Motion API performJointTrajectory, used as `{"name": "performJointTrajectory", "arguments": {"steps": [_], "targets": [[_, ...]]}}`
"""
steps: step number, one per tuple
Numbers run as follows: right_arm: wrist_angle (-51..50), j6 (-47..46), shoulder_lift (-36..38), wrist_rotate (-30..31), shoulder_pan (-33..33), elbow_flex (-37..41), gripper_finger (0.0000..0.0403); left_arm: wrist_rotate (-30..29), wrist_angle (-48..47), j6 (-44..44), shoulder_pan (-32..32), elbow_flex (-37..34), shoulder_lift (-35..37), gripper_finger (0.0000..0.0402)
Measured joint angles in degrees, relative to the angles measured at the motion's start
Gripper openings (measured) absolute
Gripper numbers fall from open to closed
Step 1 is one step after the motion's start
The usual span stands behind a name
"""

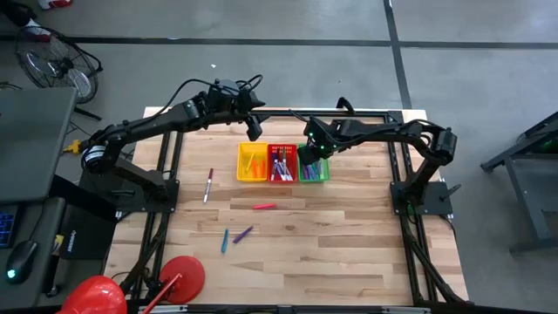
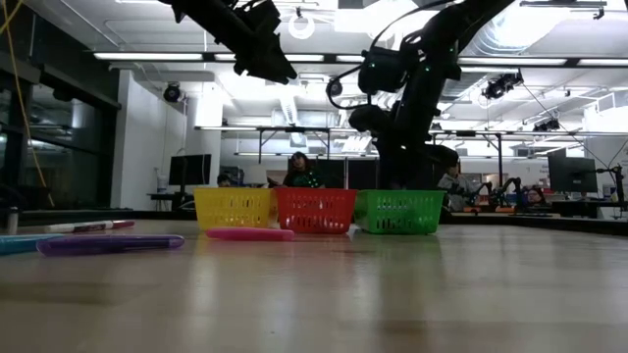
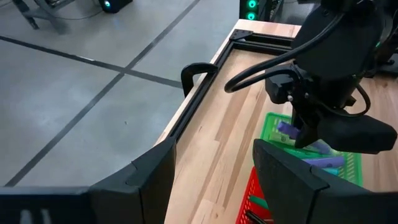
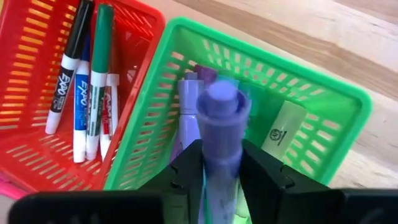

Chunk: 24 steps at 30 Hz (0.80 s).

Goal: Pick & Place Markers
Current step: Put the purple highlighter into the green bin, then put the pink pen into the yellow bin

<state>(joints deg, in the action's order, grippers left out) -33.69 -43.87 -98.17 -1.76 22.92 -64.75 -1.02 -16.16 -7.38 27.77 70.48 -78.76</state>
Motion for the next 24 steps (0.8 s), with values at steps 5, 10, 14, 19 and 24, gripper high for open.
{"name": "performJointTrajectory", "arguments": {"steps": [5, 10, 14, 19, 24], "targets": [[-0.15, 0.37, 0.00, 0.13, 0.00, 0.00, 0.0101, -0.02, -0.05, -0.02, 0.00, 0.00, 0.00, 0.0209], [-0.13, 0.42, 0.00, -0.06, 0.06, 0.00, 0.0104, 0.02, -0.65, 0.07, 0.00, 0.00, -0.02, 0.0209], [-0.15, 0.85, 0.00, -0.40, 0.04, 0.00, 0.0105, 0.02, -0.65, 0.07, 0.00, 0.00, -0.02, 0.0209], [-0.14, 2.43, 1.48, -1.74, 0.31, 0.00, 0.0104, 0.00, -0.65, 0.09, 0.00, 0.00, -0.02, 0.0209], [-0.74, 5.00, 5.56, -2.27, 0.72, -0.02, 0.0101, 0.00, -1.05, 0.11, 0.00, 0.02, -0.02, 0.0209]]}}
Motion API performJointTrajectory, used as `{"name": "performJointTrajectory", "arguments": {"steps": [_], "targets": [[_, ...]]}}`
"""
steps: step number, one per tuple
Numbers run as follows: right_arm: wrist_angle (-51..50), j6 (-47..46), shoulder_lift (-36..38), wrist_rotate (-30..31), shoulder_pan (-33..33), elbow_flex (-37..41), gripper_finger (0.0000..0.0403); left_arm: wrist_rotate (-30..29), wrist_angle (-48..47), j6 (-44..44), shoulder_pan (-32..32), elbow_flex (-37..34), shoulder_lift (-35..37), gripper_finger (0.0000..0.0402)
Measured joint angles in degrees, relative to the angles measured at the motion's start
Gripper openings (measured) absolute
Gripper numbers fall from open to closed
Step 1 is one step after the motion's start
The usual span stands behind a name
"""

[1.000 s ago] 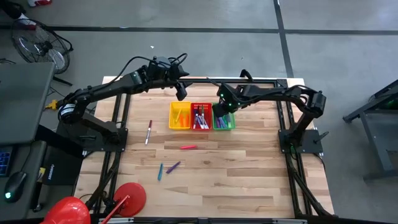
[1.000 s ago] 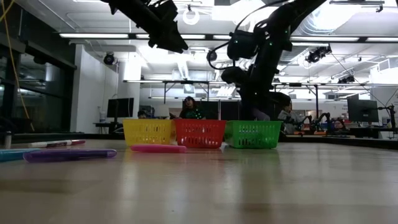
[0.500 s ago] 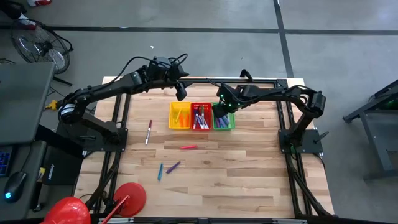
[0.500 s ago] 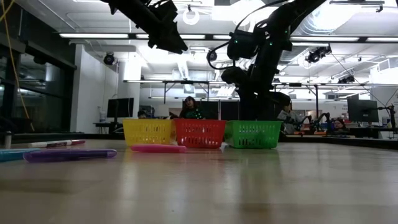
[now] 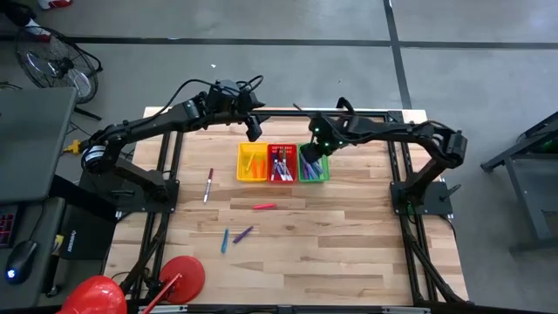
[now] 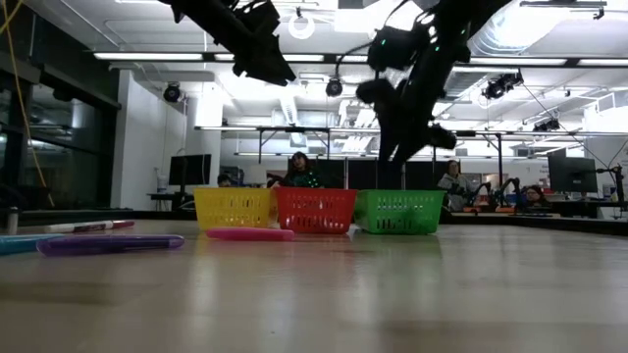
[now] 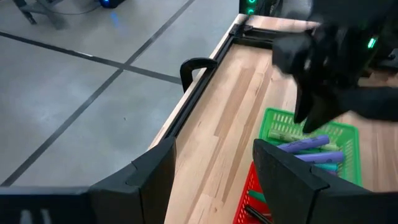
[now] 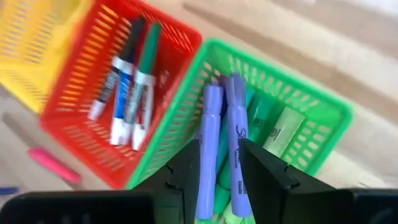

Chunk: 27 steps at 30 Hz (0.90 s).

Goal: Pick & Place Markers
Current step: Put the pink pen into the yellow bin

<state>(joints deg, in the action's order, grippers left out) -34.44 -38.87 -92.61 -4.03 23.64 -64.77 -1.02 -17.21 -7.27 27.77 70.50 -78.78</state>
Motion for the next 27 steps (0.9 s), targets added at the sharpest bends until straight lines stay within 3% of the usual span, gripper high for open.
{"name": "performJointTrajectory", "arguments": {"steps": [16, 27], "targets": [[-0.19, 14.62, 13.69, 0.50, 3.12, -0.02, 0.0089, 1.54, -5.60, 1.53, -0.54, 0.04, 0.00, 0.0209], [-1.15, 22.29, 20.36, 0.40, 3.10, -0.02, 0.0092, 1.97, -11.85, 2.38, -8.46, 0.04, 0.00, 0.0209]]}}
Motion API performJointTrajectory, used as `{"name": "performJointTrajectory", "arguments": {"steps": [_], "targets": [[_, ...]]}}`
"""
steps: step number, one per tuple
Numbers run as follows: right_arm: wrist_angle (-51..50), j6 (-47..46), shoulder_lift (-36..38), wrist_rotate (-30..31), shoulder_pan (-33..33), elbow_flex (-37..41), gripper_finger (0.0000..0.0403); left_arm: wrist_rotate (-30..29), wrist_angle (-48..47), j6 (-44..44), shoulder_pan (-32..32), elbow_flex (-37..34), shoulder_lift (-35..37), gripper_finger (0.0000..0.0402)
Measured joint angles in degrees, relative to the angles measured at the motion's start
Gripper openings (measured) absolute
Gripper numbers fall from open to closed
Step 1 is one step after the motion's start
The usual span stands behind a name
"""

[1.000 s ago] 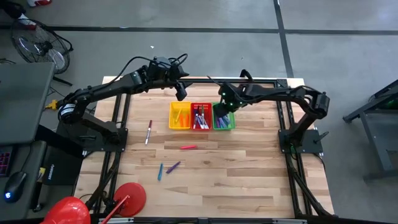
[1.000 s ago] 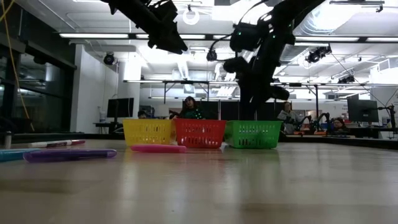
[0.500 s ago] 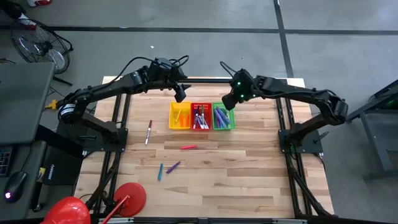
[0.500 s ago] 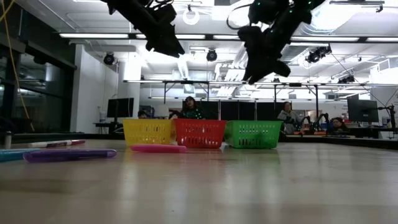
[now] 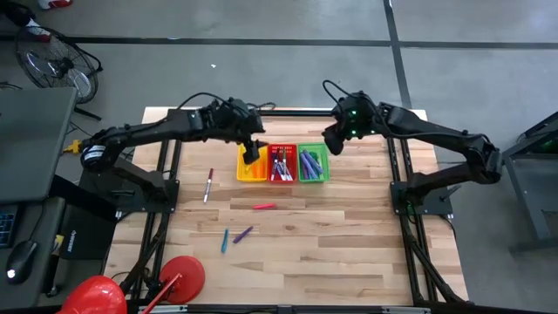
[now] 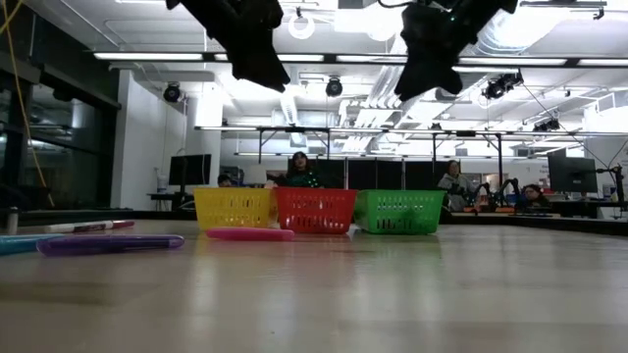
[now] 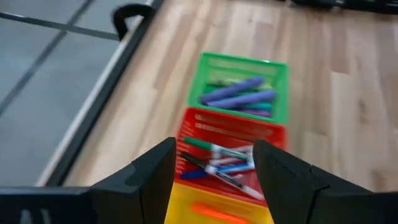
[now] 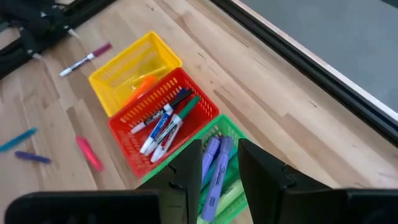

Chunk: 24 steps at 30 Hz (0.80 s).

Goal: Pick & Place Markers
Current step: Put the pink pen into the yellow bin

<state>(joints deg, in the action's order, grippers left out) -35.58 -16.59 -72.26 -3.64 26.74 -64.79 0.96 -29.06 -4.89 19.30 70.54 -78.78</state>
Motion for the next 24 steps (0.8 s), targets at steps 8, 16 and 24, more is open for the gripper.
{"name": "performJointTrajectory", "arguments": {"steps": [8, 16, 24], "targets": [[-4.53, 3.85, 3.78, -1.21, -0.13, 0.00, 0.0091, -2.83, -4.53, 11.64, -6.98, 0.00, 0.00, 0.0209], [-9.44, 5.57, 7.85, -3.50, -0.15, 0.00, 0.0090, -3.04, -9.46, 19.33, -14.35, 0.01, -1.39, 0.0209], [-11.70, 6.60, 11.96, -3.76, -0.15, 0.00, 0.0091, -3.28, -9.88, 21.86, -19.25, 0.04, -5.59, 0.0209]]}}
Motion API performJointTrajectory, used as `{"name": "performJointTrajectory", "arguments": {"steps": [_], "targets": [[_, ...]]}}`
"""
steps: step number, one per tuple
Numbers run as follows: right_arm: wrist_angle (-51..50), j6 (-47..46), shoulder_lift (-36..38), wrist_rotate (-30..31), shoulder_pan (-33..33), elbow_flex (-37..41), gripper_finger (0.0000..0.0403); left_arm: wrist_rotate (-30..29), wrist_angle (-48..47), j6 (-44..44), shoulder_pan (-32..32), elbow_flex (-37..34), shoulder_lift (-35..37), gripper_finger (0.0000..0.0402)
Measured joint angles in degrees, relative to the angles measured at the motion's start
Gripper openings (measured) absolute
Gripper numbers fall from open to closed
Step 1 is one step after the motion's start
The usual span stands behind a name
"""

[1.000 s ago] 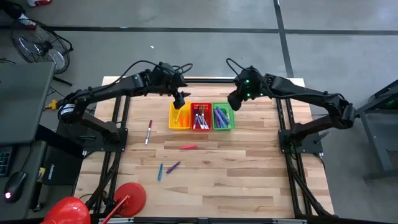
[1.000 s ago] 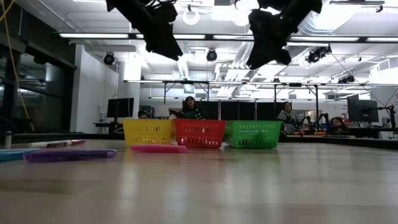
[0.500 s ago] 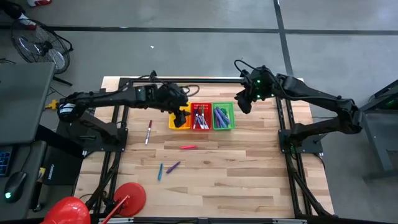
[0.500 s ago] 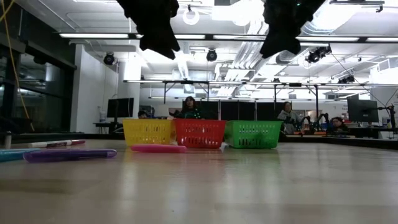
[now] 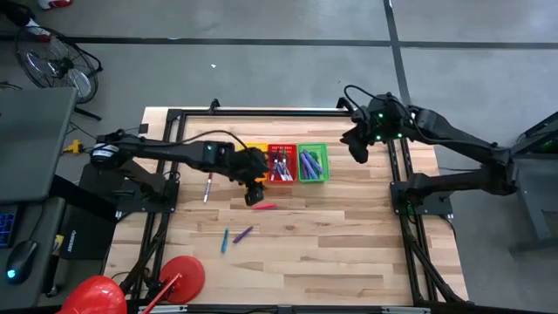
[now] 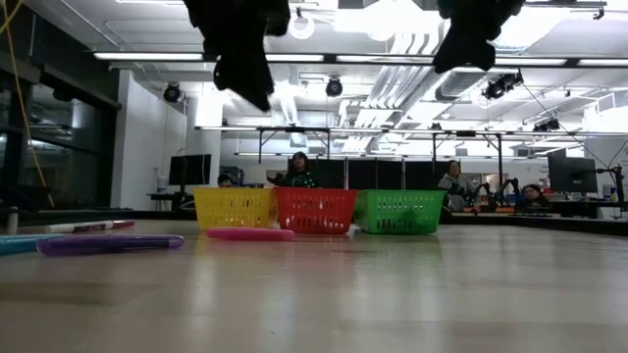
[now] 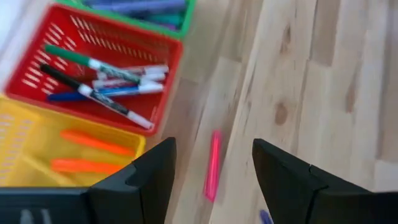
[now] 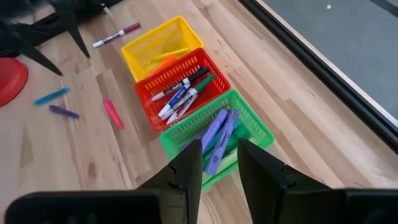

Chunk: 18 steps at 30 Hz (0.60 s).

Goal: Pick & Place Markers
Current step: Put the pink pen into the yellow bin

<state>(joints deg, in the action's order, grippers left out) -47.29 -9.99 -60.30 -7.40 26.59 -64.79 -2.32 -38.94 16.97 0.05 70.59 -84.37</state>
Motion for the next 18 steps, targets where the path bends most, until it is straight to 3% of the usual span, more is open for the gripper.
{"name": "performJointTrajectory", "arguments": {"steps": [10, 18], "targets": [[-0.68, 0.05, 1.91, -0.55, -2.35, 0.00, 0.0094, 1.46, -1.08, 0.90, -0.81, -0.08, -7.10, 0.0209], [-0.72, 0.05, 1.91, 2.77, -5.86, 0.00, 0.0094, 0.89, -2.95, -1.33, -1.86, -0.07, -11.18, 0.0209]]}}
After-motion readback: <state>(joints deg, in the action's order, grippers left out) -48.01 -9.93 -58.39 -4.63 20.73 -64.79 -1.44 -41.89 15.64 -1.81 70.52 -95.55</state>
